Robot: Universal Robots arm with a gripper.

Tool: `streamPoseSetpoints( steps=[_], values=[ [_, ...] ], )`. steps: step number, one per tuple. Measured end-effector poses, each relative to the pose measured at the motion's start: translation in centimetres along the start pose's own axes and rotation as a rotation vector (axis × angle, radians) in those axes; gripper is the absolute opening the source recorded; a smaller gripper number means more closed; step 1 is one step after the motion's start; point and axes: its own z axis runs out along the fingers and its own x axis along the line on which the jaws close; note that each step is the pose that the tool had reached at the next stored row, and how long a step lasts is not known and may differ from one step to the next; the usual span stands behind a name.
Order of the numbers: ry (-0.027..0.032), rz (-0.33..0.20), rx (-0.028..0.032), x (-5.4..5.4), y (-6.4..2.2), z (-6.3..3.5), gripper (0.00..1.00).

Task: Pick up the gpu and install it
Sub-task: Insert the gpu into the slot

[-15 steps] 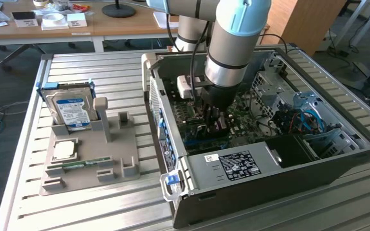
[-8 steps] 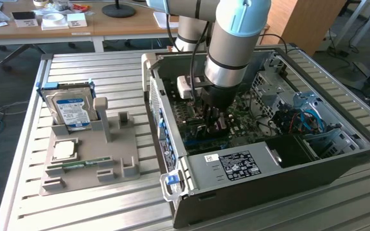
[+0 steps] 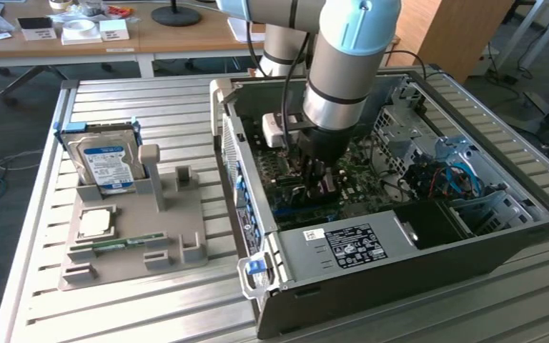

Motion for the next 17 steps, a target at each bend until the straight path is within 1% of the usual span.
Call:
streamPoseSetpoints(
  steps=[17],
  values=[
    [0.0002, 0.000, 0.0002, 0.01, 0.15, 0.03, 0.27]
  ],
)
